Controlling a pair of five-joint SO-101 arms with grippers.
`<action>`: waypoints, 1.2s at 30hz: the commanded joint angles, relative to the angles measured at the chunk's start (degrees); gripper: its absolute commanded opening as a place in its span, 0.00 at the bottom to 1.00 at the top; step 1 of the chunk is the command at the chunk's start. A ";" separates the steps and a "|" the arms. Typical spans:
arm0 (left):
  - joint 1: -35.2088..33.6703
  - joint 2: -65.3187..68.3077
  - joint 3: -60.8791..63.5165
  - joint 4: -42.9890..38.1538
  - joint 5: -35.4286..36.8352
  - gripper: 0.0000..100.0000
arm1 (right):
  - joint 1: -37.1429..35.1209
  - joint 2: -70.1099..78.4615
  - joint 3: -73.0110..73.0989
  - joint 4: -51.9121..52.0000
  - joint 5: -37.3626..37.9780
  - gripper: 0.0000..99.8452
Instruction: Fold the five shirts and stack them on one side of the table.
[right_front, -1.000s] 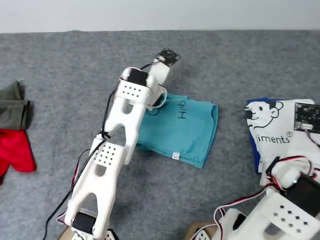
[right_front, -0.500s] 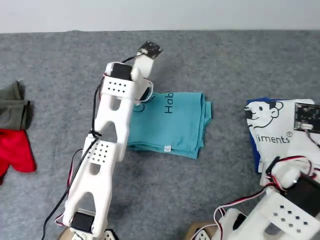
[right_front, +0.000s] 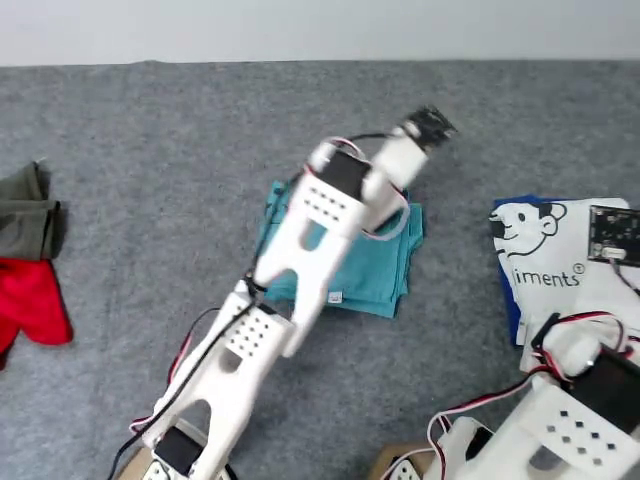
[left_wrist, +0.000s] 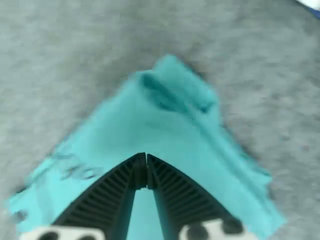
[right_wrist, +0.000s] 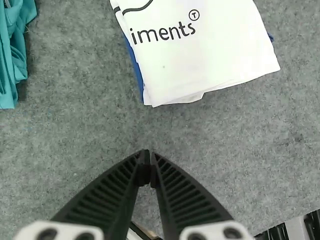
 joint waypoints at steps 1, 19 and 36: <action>2.64 -0.44 -0.66 1.41 -0.18 0.01 | 0.31 -0.57 -0.44 2.24 0.53 0.01; 8.53 -18.02 21.05 1.41 1.05 0.01 | 0.40 -0.57 -0.44 2.24 0.53 0.01; 7.65 -30.51 58.15 -5.98 1.32 0.01 | 0.31 -0.57 -0.44 2.15 0.53 0.01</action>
